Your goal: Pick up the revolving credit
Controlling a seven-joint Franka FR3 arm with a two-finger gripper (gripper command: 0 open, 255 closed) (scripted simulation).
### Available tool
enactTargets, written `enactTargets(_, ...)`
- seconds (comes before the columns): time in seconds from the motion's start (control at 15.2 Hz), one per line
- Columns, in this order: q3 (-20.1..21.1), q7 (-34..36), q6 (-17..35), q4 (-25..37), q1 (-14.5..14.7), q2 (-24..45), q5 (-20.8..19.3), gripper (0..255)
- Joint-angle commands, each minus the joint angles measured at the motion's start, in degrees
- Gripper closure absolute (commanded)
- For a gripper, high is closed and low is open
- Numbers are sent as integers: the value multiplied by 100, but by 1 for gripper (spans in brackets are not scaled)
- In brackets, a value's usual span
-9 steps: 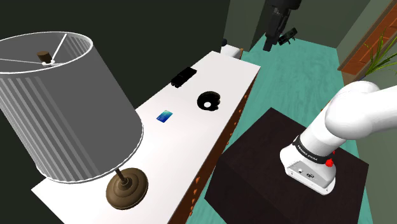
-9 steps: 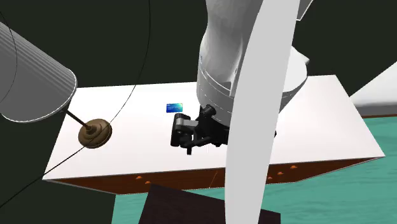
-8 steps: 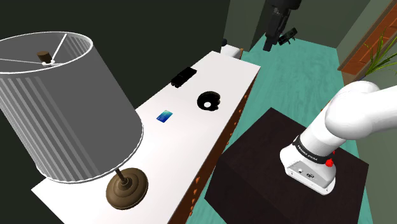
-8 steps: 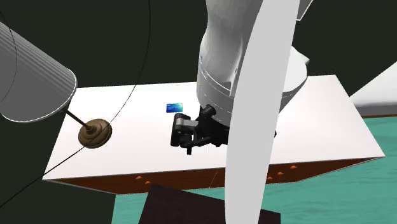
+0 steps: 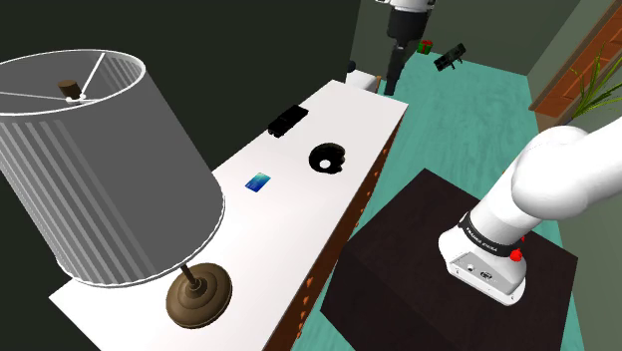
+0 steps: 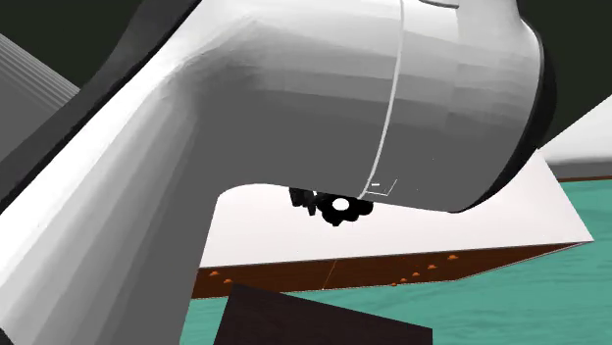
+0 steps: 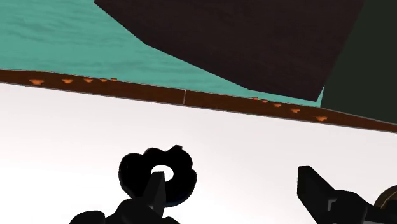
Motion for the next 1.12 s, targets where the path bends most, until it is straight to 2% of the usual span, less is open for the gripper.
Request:
enactTargets(0.0, -40, -385, 362, 49, 78, 411, -87, 0)
enactTargets(0.53, -61, -1702, 1504, 557, 342, 2078, -359, 0)
enactTargets(1.06, 107, -2798, 2336, 1402, 547, 3736, -671, 0)
